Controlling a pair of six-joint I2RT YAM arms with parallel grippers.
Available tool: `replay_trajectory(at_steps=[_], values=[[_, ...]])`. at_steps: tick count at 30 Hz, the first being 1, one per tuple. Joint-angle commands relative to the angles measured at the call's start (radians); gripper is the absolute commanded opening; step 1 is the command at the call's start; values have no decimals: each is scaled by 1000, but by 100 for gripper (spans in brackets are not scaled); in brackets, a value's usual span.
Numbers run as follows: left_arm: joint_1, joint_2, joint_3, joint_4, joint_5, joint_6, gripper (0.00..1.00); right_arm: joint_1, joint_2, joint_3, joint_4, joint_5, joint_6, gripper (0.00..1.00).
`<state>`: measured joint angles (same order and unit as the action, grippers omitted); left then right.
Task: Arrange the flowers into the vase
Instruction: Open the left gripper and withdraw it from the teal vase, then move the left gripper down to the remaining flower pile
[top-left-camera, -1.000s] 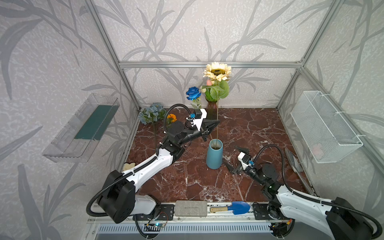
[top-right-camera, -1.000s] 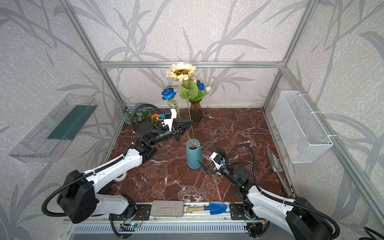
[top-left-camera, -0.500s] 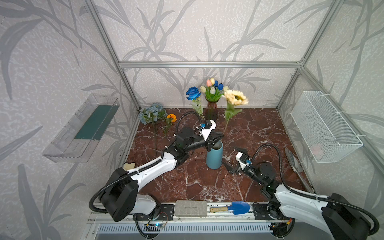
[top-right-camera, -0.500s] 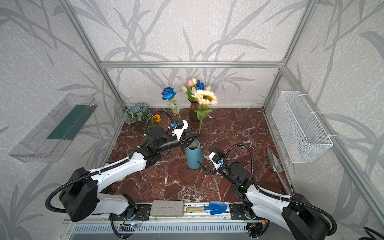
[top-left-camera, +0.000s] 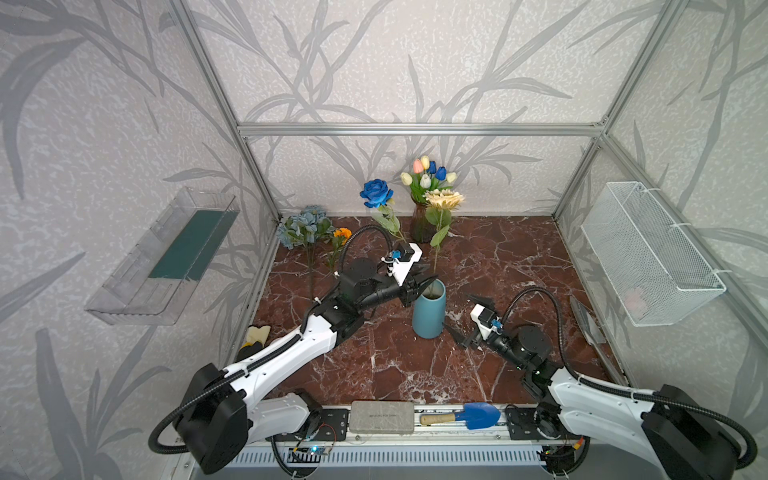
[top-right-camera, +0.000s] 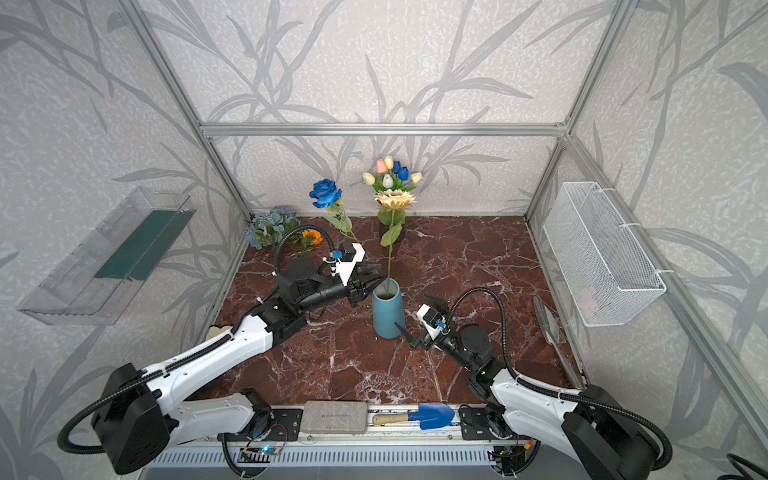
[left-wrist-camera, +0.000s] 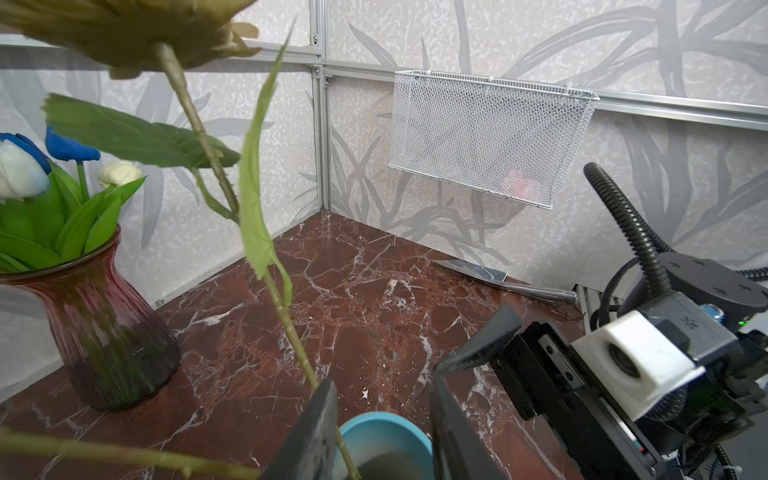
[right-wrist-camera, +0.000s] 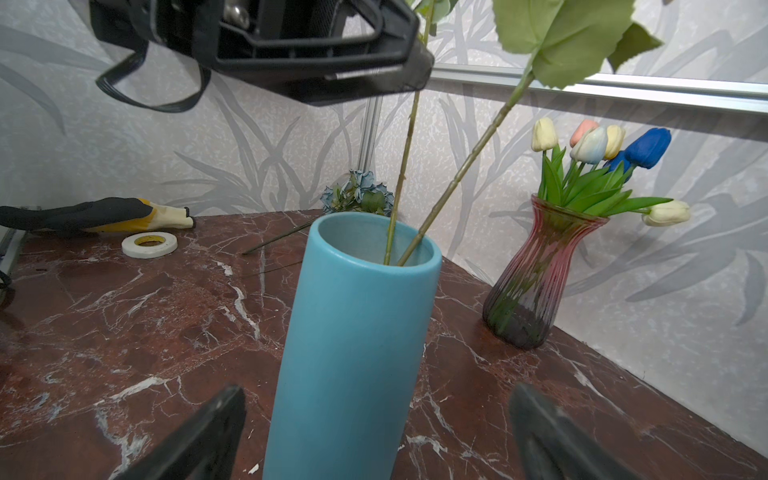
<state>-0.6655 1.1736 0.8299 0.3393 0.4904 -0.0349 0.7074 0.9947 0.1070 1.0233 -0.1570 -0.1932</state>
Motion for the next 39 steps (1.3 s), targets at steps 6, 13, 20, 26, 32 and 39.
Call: replay_trajectory(at_steps=[6,13,20,26,32,39], values=[[43,-254,-96,-199,-305,26,40,6,10,16,45,5,0,99],[309,-303,-253,-169,-388,-129,43,6,39,16,72,2,5,99],[455,55,-54,-397,-573,-241,44,6,21,9,76,2,3,99],[555,457,339,-787,-528,-203,51,6,28,14,68,-1,3,99],[581,751,654,-992,-605,-98,53,6,13,13,56,-4,2,99],[600,969,903,-1124,-689,-17,53,6,11,11,56,1,-5,99]])
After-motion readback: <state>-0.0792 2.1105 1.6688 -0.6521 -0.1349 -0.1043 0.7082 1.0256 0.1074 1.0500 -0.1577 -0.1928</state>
